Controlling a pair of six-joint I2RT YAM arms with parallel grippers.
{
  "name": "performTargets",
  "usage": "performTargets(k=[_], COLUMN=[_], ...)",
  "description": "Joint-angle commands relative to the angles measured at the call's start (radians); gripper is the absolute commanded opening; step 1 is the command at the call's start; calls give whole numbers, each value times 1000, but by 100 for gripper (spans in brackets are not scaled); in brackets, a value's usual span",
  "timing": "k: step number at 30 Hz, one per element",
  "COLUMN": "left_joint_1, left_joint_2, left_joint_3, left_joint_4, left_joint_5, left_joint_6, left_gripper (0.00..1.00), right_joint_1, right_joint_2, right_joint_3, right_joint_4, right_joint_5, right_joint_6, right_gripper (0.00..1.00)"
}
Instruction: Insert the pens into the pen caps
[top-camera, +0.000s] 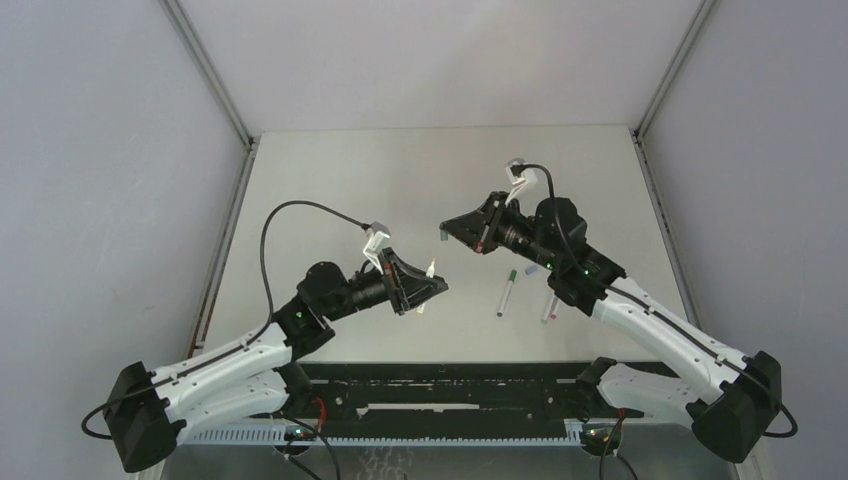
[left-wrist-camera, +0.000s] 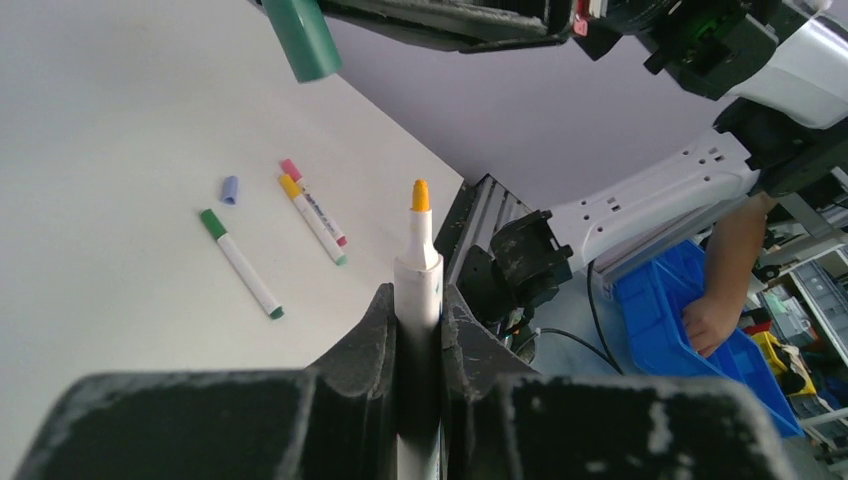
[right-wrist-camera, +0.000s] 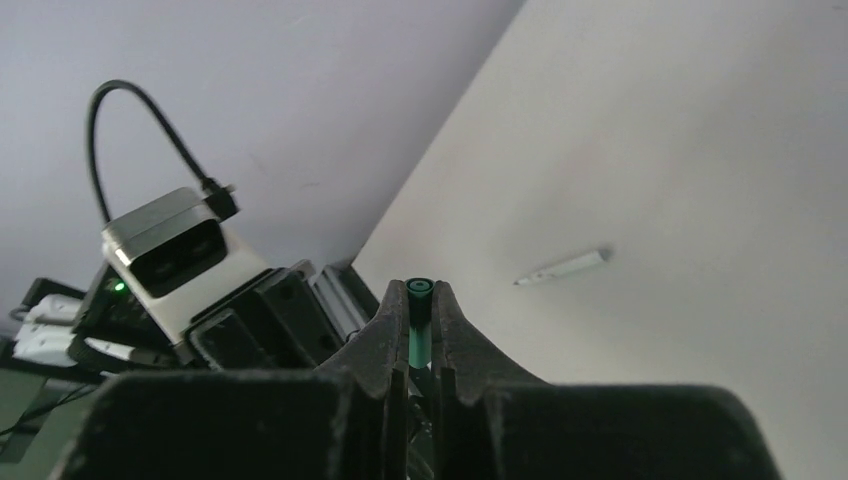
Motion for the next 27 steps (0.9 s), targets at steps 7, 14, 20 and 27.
performTargets(k=[7, 14, 20, 27], left_joint_1=[-10, -10, -10, -10], left_joint_2=[-13, -23, -34, -43], left_joint_3=[64, 56, 49, 44], left_joint_4=[56, 56, 59, 60], left_joint_5=[7, -17, -36, -44], left_joint_6=[11, 3, -5, -11], left_gripper=[0, 0, 0, 0], right_joint_1=[92, 119, 129, 137], right_joint_2=[-20, -36, -45, -51], right_joint_3=[-3, -18, -23, -24], right_joint_4=[169, 166, 159, 160], right_joint_5=[-24, -30, -31, -37], right_joint_6=[3, 1, -3, -5], right_gripper=[0, 0, 0, 0])
